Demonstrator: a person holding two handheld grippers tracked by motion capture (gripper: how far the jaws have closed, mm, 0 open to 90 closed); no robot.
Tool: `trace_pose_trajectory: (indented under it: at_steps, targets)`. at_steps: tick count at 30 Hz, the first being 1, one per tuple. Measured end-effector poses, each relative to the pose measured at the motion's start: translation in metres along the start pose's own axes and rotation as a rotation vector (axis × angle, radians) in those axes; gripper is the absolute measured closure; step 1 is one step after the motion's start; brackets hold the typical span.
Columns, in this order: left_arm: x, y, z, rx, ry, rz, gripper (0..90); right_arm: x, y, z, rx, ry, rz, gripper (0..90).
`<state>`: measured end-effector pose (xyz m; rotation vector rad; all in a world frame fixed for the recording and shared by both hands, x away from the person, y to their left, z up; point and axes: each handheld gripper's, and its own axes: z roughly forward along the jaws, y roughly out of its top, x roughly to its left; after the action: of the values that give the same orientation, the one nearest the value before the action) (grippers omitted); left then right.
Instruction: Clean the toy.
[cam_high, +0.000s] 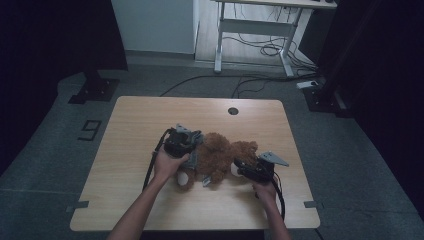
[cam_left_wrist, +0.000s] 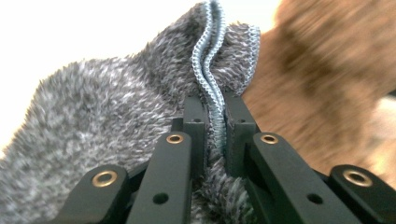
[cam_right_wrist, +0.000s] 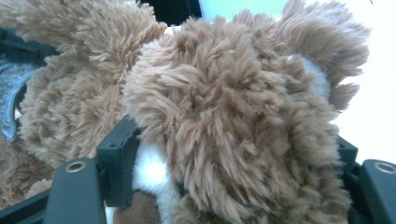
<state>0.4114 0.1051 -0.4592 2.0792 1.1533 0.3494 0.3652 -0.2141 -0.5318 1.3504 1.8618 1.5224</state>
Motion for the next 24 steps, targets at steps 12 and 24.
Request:
trace_pose_trajectory:
  at_steps: [12, 24]
  targets:
    - [0.015, -0.011, -0.025, -0.033, -0.008, -0.032, 81.2, -0.001, 0.000, 0.000, -0.004, -0.002, 0.009, 26.7]
    - [-0.021, 0.018, -0.059, -0.161, -0.090, 0.041, 81.1, -0.002, -0.001, 0.000, -0.007, -0.003, 0.022, 26.7]
